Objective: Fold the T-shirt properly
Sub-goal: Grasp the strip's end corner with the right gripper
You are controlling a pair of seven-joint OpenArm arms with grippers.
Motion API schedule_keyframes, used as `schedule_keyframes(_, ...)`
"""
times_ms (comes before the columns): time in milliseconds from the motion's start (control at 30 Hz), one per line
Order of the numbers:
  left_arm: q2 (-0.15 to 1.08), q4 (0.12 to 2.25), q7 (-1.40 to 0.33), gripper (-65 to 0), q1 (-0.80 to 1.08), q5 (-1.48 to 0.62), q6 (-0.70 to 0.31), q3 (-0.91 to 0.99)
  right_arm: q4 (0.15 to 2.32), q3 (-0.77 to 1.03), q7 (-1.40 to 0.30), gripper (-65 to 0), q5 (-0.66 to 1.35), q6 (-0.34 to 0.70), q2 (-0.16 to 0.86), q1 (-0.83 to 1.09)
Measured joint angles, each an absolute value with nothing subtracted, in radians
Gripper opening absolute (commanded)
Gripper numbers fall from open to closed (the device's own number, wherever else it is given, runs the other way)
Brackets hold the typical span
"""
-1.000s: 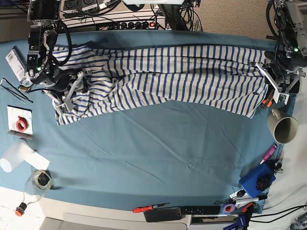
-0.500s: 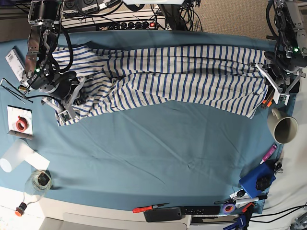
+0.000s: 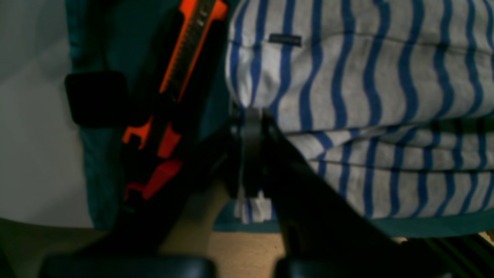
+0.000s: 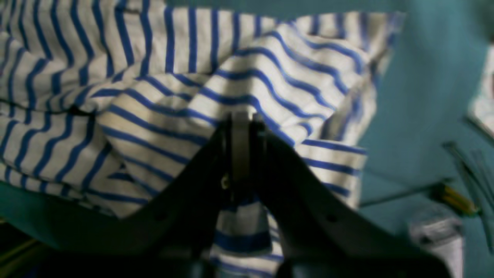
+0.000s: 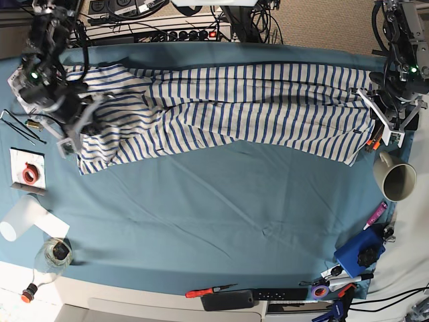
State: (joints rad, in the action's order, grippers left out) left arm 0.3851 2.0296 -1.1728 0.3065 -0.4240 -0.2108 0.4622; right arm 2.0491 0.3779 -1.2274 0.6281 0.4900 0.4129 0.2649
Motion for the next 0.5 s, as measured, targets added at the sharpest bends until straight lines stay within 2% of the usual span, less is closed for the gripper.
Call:
schedule_keyframes(267, 0.385, 2.030, -1.173, -65.0, 0.307, -0.424, -0.211, 0.462, 2.097, 0.550, -1.266, -65.0, 0.669, 0.494, 0.412, 0.397)
schedule_keyframes(500, 0.385, 2.030, -1.174, -65.0, 0.307, -0.424, -0.211, 0.462, 2.097, 0.644, -1.291, -65.0, 0.682, 0.494, 0.412, 0.435)
